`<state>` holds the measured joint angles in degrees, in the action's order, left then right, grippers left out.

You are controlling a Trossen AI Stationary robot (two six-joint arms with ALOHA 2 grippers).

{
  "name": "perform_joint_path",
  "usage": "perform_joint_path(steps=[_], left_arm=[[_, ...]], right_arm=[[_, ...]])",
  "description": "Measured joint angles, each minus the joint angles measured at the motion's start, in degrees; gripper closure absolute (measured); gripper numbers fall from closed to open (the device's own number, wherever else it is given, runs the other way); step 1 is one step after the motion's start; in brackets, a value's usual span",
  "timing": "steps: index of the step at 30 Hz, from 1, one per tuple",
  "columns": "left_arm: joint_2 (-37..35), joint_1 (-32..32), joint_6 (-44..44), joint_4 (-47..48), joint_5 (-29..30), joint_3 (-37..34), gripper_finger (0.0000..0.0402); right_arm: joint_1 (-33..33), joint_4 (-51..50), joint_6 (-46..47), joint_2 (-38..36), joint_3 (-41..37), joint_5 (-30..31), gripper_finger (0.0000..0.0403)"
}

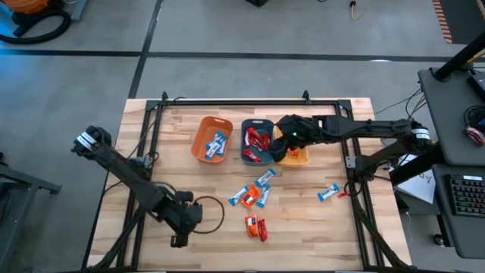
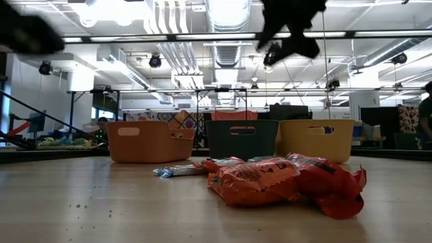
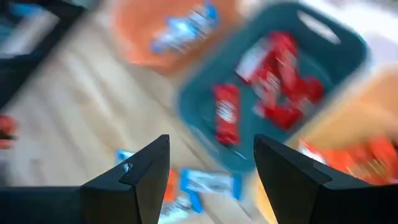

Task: Sort candy
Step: Put the orange chocolate bar into the yellow bin

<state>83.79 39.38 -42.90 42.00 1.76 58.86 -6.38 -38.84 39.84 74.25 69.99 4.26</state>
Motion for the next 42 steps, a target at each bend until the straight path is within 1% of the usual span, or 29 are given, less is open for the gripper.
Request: perform_joint_path(steps=[5,9,12,16,18,20,22,25,27,30,34,37,42], left_arm=[[-6.67,-2.56,1.38,0.24,10.51,4.36,0.039],[-11.31,-4.97,4.49,-0.48,19.47,7.7,0.039],[-13.93,-6.67,9.13,-5.74,24.52,9.33,0.0389],[-15.79,-9.16,17.62,-16.84,25.38,10.11,0.0389],[-16.0,-10.27,21.41,-22.26,26.55,10.09,0.0389],[-15.97,-11.33,23.67,-26.2,27.9,10.09,0.0389],[-15.45,-12.38,25.04,-29.2,28.25,10.04,0.0389],[-14.28,-13.39,25.87,-31.77,28.77,9.98,0.0389],[-13.39,-13.83,25.9,-33.68,30.23,9.98,0.0389],[-11.49,-14.74,26.09,-36.9,30.79,10.08,0.0389],[-9.42,-15.06,26.37,-37.5,30.79,10.88,0.0389],[-8.53,-15.06,26.32,-37.77,30.79,12.04,0.0389],[-7.55,-15.17,26.33,-37.14,30.89,13.1,0.0389]], right_arm=[[5.11,10.96,-4.32,-1.67,0.62,0.16,0.0181],[9.88,20.13,-9.57,-1.76,0.59,0.25,0.0181],[13.7,27.31,-15.14,-1.17,0.59,0.22,0.0182],[17.25,35.79,-20.07,0.31,0.56,0.22,0.0182],[18.27,38.42,-21.18,1.1,0.54,0.53,0.0182],[19.02,42.9,-21.54,2.66,0.55,1.39,0.0182],[19.56,44.47,-22.1,3.54,0.51,2.56,0.0182],[19.7,46.62,-22.64,4.81,0.83,3.36,0.0182],[19.64,47.82,-22.62,5.92,1.35,3.57,0.0182],[19.64,47.78,-22.96,7.07,2.35,3.88,0.0182],[19.64,47.69,-24.04,8.28,3.41,4.84,0.0184],[19.61,47.81,-24.04,8.42,3.61,4.95,0.0202],[19.64,47.61,-24.43,8.42,3.61,4.8,0.0263]])
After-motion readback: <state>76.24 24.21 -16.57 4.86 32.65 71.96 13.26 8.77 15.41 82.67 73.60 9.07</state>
